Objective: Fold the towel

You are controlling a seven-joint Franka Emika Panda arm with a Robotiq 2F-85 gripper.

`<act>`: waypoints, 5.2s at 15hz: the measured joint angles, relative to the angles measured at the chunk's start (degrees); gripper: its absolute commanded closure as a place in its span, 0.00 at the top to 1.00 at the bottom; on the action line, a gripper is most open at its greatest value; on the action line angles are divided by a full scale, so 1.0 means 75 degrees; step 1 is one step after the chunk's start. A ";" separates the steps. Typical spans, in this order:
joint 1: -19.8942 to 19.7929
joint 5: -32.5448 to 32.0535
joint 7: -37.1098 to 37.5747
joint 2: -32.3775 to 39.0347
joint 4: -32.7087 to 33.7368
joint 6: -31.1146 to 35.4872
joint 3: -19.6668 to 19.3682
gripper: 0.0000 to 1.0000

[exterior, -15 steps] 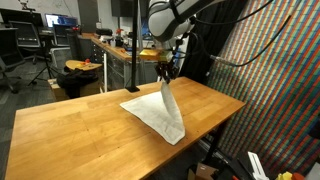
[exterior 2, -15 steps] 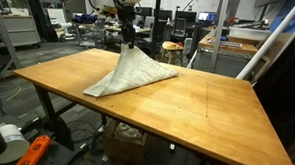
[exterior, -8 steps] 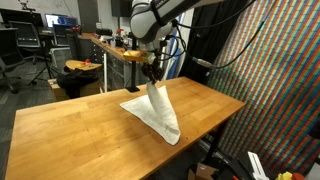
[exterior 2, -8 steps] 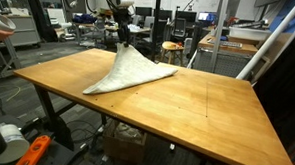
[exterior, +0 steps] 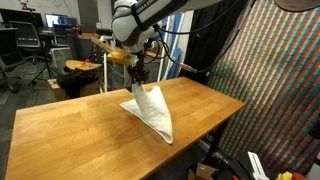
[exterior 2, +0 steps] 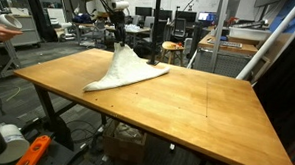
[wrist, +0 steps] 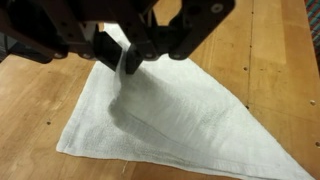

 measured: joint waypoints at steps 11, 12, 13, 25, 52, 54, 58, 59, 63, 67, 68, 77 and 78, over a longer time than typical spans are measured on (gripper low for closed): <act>0.0052 0.0000 -0.0350 0.0363 0.0561 -0.0024 -0.0042 1.00; 0.0037 0.0001 -0.0686 0.0252 0.0397 -0.0021 -0.0029 1.00; 0.0009 0.0035 -0.1098 0.0093 0.0175 -0.0009 -0.0005 1.00; -0.0498 0.1742 -0.6510 -0.2616 -0.3470 -0.0147 0.0172 1.00; -0.1165 0.3196 -1.0726 -0.2598 -0.5787 -0.0198 0.0155 1.00; -0.1156 0.3304 -1.0726 -0.2425 -0.5800 -0.0013 0.0173 1.00; -0.1141 0.3506 -1.0727 -0.2177 -0.5805 0.0237 0.0227 1.00; -0.1134 0.3568 -1.0727 -0.2140 -0.5805 0.0290 0.0251 1.00; -0.1096 0.3835 -1.0726 -0.2041 -0.5804 0.0484 0.0366 1.00; -0.1069 0.4311 -1.0724 -0.1884 -0.5783 0.0850 0.0435 1.00; -0.1069 0.4463 -1.0726 -0.1821 -0.5756 0.0977 0.0436 0.96; -0.1411 0.4948 -1.0748 -0.1405 -0.5450 0.1542 0.0334 0.20; -0.1445 0.4957 -1.0757 -0.1398 -0.5415 0.1541 0.0331 0.14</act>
